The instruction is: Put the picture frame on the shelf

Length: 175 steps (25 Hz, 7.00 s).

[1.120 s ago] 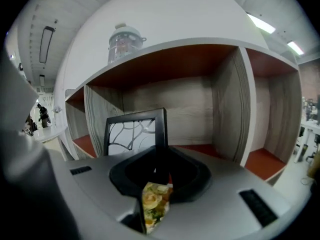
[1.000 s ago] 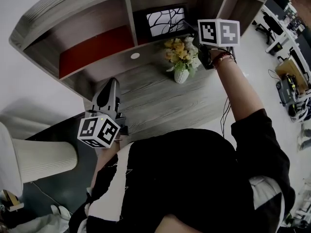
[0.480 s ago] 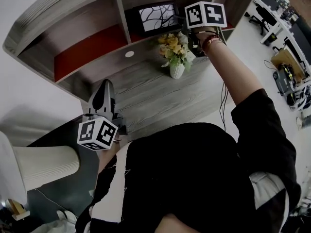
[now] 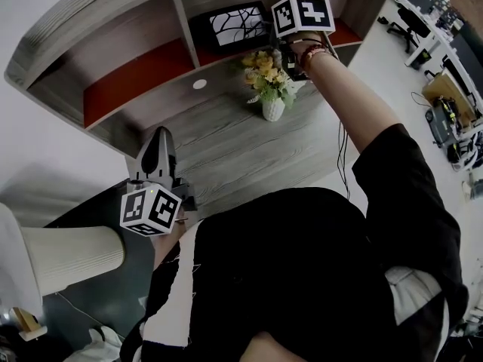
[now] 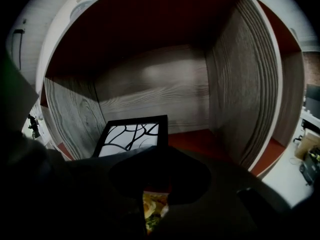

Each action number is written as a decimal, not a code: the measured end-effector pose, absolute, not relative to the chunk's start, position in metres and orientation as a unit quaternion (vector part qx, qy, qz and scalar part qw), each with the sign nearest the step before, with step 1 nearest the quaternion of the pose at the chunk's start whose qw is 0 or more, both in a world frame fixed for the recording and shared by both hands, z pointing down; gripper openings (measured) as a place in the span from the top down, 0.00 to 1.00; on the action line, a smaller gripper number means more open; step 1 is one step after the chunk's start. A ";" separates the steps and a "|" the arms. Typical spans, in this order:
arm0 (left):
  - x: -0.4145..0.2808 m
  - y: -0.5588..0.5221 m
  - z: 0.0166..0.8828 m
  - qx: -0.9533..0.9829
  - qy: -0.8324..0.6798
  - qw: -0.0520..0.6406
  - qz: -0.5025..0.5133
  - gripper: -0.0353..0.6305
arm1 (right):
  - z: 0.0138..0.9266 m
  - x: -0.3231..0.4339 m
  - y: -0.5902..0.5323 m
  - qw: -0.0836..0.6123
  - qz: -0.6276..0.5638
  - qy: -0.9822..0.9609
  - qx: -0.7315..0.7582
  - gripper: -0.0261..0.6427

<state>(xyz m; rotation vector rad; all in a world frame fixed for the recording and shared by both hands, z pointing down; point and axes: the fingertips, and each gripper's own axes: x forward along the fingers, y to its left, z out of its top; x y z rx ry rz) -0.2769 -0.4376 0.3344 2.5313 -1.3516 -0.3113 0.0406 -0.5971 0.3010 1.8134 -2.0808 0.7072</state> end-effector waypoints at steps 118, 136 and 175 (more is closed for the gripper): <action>-0.067 -0.206 0.323 0.847 -0.509 0.123 -0.097 0.93 | 0.304 0.102 -0.258 -0.021 0.074 -0.876 0.476 0.96; -0.070 -0.223 0.336 0.845 -0.509 0.140 -0.087 0.93 | 0.318 0.098 -0.276 -0.007 0.085 -0.874 0.477 0.96; -0.065 -0.232 0.337 0.844 -0.511 0.141 -0.082 0.93 | 0.310 0.094 -0.279 -0.013 0.071 -0.886 0.457 0.95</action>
